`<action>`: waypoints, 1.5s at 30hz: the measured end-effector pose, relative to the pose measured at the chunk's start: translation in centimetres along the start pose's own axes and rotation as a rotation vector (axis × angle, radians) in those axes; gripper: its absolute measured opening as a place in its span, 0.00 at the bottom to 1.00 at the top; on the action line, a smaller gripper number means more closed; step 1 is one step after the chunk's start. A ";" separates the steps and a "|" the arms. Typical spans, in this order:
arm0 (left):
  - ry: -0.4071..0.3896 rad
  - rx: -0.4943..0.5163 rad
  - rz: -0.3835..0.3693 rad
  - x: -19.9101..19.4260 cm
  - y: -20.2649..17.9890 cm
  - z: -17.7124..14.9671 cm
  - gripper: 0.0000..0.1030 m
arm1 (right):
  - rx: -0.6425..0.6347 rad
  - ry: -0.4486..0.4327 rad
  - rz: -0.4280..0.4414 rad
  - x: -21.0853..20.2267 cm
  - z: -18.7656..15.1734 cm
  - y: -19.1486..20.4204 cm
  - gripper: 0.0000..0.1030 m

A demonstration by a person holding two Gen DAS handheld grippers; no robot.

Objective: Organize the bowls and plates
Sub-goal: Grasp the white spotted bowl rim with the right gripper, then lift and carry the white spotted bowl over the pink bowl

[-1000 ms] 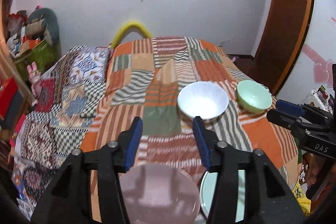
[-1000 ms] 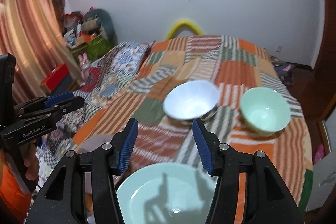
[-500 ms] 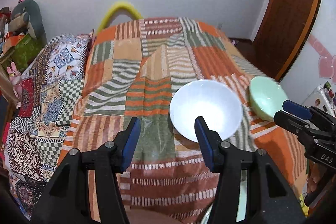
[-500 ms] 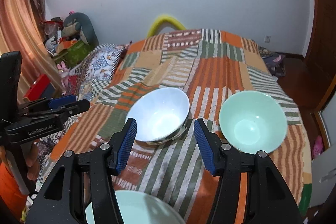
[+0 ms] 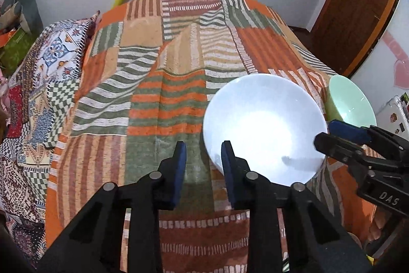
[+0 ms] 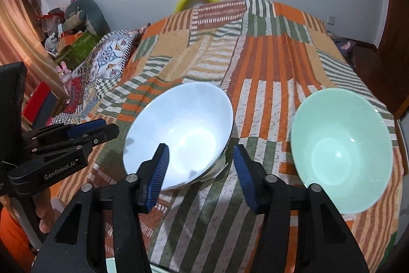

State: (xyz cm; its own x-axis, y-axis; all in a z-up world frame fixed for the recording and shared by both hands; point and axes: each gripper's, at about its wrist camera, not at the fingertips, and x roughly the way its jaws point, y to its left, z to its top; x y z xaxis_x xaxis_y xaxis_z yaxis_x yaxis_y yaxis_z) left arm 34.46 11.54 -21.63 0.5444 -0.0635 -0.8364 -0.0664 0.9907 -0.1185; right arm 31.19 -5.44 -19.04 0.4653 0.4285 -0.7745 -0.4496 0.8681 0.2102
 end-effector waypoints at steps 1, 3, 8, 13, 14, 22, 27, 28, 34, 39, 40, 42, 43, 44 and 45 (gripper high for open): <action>0.004 0.001 -0.002 0.2 -0.1 0.0 0.26 | -0.003 0.010 0.000 0.4 0.0 0.0 0.38; 0.012 0.004 0.006 0.8 -0.3 0.0 0.23 | -0.019 0.028 -0.011 0.9 -0.1 0.1 0.32; 0.063 0.017 -0.003 2.4 -1.1 -0.4 0.15 | -0.027 0.049 -0.022 1.3 -0.5 -0.2 0.26; 0.058 0.026 0.011 2.7 -1.2 -0.6 0.14 | -0.031 0.048 -0.025 1.4 -0.4 -0.2 0.25; 0.058 0.024 0.005 2.7 -1.1 -0.6 0.13 | -0.038 0.046 -0.031 1.4 -0.4 -0.2 0.25; 0.046 0.010 -0.012 1.4 -0.9 -1.0 0.12 | -0.046 0.017 -0.044 0.7 -0.4 0.4 0.24; 0.004 0.010 -0.016 -0.9 -1.1 -1.2 0.12 | -0.068 -0.022 -0.054 -0.8 -0.4 1.2 0.24; -0.007 0.012 -0.015 -1.6 -1.1 -1.2 0.12 | -0.071 -0.029 -0.052 -1.2 -0.3 1.4 0.24; -0.082 0.003 -0.021 -6.7 -0.7 -1.8 0.12 | -0.088 -0.069 -0.015 -3.9 -0.2 2.8 0.24; -0.146 0.007 0.023 -11.5 -0.4 -3.1 0.12 | -0.119 -0.107 0.023 -6.4 -0.3 4.9 0.24; -0.161 0.008 0.033 -12.6 -0.3 -3.5 0.12 | -0.124 -0.113 0.029 -6.8 -0.4 5.3 0.24; -0.183 0.003 0.044 -14.5 0.0 -4.2 0.12 | -0.134 -0.123 0.048 -7.7 -0.6 6.2 0.24; -0.191 -0.002 0.047 -15.4 0.2 -4.6 0.12 | -0.137 -0.127 0.057 -8.1 -0.7 6.6 0.24; -0.198 -0.006 0.049 -16.5 0.4 -5.1 0.12 | -0.141 -0.131 0.065 -8.5 -0.9 7.0 0.24; -0.203 -0.009 0.051 -17.1 0.6 -5.5 0.12 | -0.146 -0.137 0.076 -9.0 -1.2 7.5 0.24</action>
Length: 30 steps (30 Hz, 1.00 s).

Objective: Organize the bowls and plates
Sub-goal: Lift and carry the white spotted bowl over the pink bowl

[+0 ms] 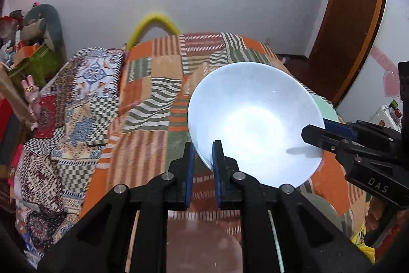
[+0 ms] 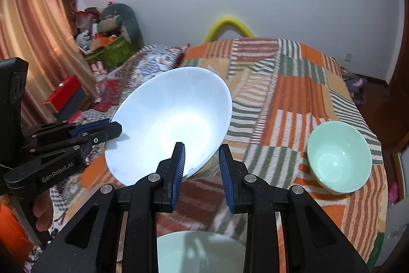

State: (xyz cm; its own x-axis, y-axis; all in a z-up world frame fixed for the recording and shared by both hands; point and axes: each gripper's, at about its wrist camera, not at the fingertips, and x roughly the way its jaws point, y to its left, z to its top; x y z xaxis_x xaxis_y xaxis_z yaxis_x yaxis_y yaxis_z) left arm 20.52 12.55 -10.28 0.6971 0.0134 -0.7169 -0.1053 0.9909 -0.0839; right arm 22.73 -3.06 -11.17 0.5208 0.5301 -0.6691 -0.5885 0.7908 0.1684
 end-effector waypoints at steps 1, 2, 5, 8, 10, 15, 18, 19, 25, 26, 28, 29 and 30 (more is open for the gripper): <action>-0.004 -0.002 0.005 -0.8 0.1 -0.3 0.12 | -0.004 -0.003 0.007 -0.3 -0.1 0.3 0.24; -0.010 -0.003 0.012 -1.6 0.3 -0.7 0.12 | -0.008 -0.007 0.014 -0.6 -0.2 0.7 0.24; -0.019 -0.009 0.037 -3.9 0.7 -2.1 0.13 | -0.022 -0.015 0.038 -1.6 -0.8 2.3 0.24; -0.014 -0.027 0.049 -5.5 1.4 -3.6 0.13 | -0.040 -0.018 0.055 -2.2 -1.6 3.7 0.24; -0.007 -0.041 0.052 -6.4 1.8 -4.7 0.13 | -0.046 -0.013 0.075 -2.4 -2.3 4.5 0.24; 0.004 -0.062 0.074 -7.7 2.7 -7.1 0.13 | -0.050 0.005 0.108 -2.6 -3.7 5.7 0.24; 0.014 -0.072 0.090 -7.9 3.1 -8.3 0.13 | -0.055 0.020 0.122 -2.4 -4.6 6.5 0.24; 0.018 -0.077 0.092 -8.0 3.2 -8.7 0.13 | -0.056 0.024 0.126 -2.3 -4.9 6.6 0.24; 0.057 -0.111 0.098 -7.1 4.3 -10.8 0.13 | -0.066 0.061 0.132 -1.5 -6.4 7.7 0.24; 0.063 -0.114 0.102 -6.9 4.4 -11.1 0.13 | -0.067 0.068 0.133 -1.3 -6.6 7.8 0.24; 0.080 -0.119 0.112 -6.3 4.6 -11.7 0.13 | -0.069 0.086 0.135 -0.9 -7.1 8.1 0.24; 0.087 -0.121 0.118 -6.0 4.7 -12.0 0.13 | -0.071 0.095 0.134 -0.7 -7.3 8.3 0.24; 0.093 -0.122 0.124 -5.7 4.9 -12.3 0.12 | -0.074 0.106 0.135 -0.3 -7.7 8.5 0.24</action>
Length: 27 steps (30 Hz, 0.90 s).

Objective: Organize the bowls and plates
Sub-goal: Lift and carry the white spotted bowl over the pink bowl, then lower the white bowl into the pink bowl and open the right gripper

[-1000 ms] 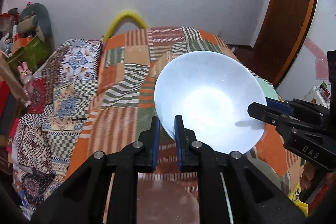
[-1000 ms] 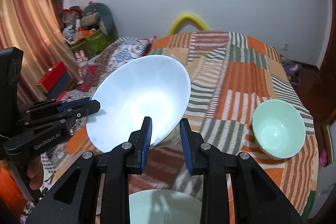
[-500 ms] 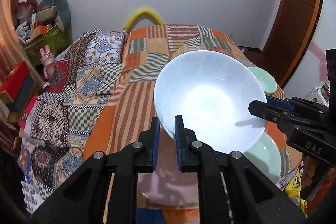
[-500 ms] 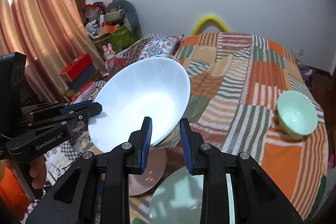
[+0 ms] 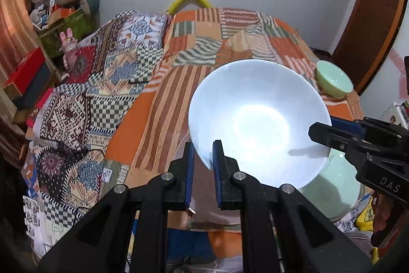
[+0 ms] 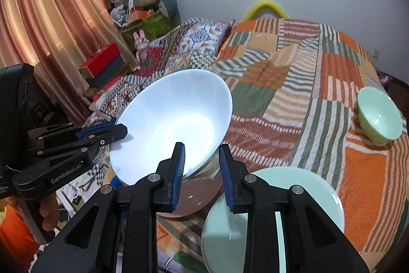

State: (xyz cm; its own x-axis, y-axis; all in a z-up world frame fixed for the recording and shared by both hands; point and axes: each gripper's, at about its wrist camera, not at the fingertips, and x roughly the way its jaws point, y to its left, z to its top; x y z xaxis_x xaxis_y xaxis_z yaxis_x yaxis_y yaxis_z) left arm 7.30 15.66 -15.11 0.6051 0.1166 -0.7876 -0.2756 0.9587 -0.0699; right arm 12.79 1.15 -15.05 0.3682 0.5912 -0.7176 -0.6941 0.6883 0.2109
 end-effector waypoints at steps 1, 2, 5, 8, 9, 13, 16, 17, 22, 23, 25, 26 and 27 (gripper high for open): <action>0.007 -0.003 0.006 0.3 0.1 -0.3 0.12 | -0.001 0.007 0.001 0.3 -0.2 0.1 0.24; 0.013 -0.006 0.009 0.6 0.3 -0.5 0.12 | -0.002 0.015 0.003 0.5 -0.3 0.2 0.24; 0.034 -0.021 0.012 1.5 0.9 -1.1 0.12 | 0.000 0.049 0.010 1.8 -0.9 0.3 0.24; 0.065 -0.037 0.014 2.6 1.4 -1.9 0.12 | 0.003 0.078 0.016 2.9 -1.3 0.4 0.24; 0.073 -0.040 0.015 2.9 1.6 -2.0 0.12 | 0.004 0.084 0.017 3.1 -1.4 0.4 0.24; 0.094 -0.050 0.019 3.7 1.8 -2.7 0.12 | 0.007 0.124 0.019 4.4 -2.1 0.4 0.24; 0.106 -0.063 0.014 4.1 2.0 -3.0 0.12 | 0.011 0.143 0.021 5.0 -2.4 0.4 0.24; 0.112 -0.066 0.013 4.3 2.1 -3.1 0.12 | 0.012 0.148 0.022 5.1 -2.5 0.4 0.24; 0.137 -0.074 0.010 5.0 2.4 -3.6 0.12 | -0.001 0.166 0.012 5.6 -2.9 0.7 0.24; 0.143 -0.073 0.011 5.2 2.4 -3.8 0.12 | -0.005 0.168 0.009 5.8 -2.9 0.8 0.24; 0.150 -0.071 0.015 5.4 2.4 -3.9 0.12 | -0.009 0.174 0.008 6.0 -3.0 0.8 0.24; 0.152 -0.071 0.016 5.4 2.4 -4.0 0.12 | -0.009 0.177 0.008 6.2 -3.0 0.7 0.24; 0.152 -0.071 0.018 5.5 2.4 -4.1 0.12 | -0.010 0.181 0.008 6.3 -3.1 0.7 0.24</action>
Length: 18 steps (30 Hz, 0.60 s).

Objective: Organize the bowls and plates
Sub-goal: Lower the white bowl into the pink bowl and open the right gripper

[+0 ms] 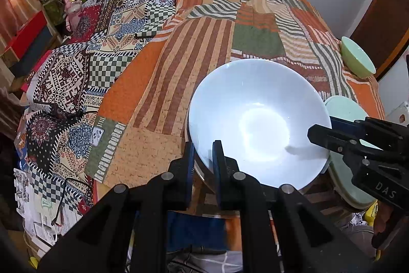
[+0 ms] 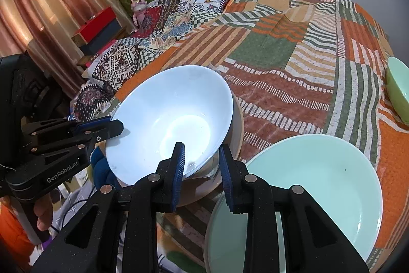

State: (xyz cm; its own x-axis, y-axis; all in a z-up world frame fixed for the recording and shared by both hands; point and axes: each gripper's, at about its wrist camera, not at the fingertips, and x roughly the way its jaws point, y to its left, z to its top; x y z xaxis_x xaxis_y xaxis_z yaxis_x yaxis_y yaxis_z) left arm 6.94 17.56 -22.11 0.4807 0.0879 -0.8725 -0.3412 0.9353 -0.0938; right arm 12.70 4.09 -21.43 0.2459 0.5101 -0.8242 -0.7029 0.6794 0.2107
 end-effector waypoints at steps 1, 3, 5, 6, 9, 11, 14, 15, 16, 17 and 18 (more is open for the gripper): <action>-0.001 0.000 0.002 0.0 0.0 -0.1 0.12 | 0.000 0.003 -0.001 0.1 -0.1 0.0 0.24; -0.002 0.001 0.007 0.1 -0.1 -0.1 0.12 | -0.002 0.006 -0.004 0.2 -0.1 0.0 0.24; -0.003 0.004 0.013 0.2 -0.1 -0.1 0.12 | -0.003 0.004 -0.001 0.2 -0.1 0.1 0.26; -0.002 0.004 0.013 0.2 -0.1 -0.1 0.12 | -0.004 0.004 -0.001 0.3 -0.1 0.1 0.27; 0.004 0.002 0.013 0.3 -0.1 0.0 0.12 | -0.008 0.009 -0.001 0.4 0.0 0.2 0.28; 0.007 0.008 0.016 0.3 -0.1 0.0 0.12 | -0.012 0.012 -0.002 0.4 0.1 0.3 0.28; 0.017 0.025 0.024 0.4 -0.2 0.0 0.14 | -0.030 0.026 -0.010 0.5 0.1 0.5 0.29; 0.018 0.025 0.019 0.3 -0.2 0.0 0.16 | -0.033 0.029 -0.008 0.6 0.1 0.6 0.30; 0.020 0.022 0.017 0.3 -0.1 0.1 0.16 | -0.035 0.032 -0.008 0.5 0.2 0.6 0.31; 0.020 0.020 0.020 0.2 -0.1 0.1 0.16 | -0.037 0.033 -0.008 0.5 0.2 0.6 0.31; 0.017 0.021 0.023 0.2 -0.1 0.2 0.16 | -0.041 0.030 -0.015 0.3 0.2 0.6 0.33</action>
State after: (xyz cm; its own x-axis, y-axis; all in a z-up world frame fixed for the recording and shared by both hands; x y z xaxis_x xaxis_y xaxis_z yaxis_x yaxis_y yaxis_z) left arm 7.20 17.57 -22.15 0.4588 0.1034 -0.8825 -0.3348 0.9401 -0.0640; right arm 12.52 4.80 -21.46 0.2370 0.4832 -0.8428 -0.7261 0.6645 0.1768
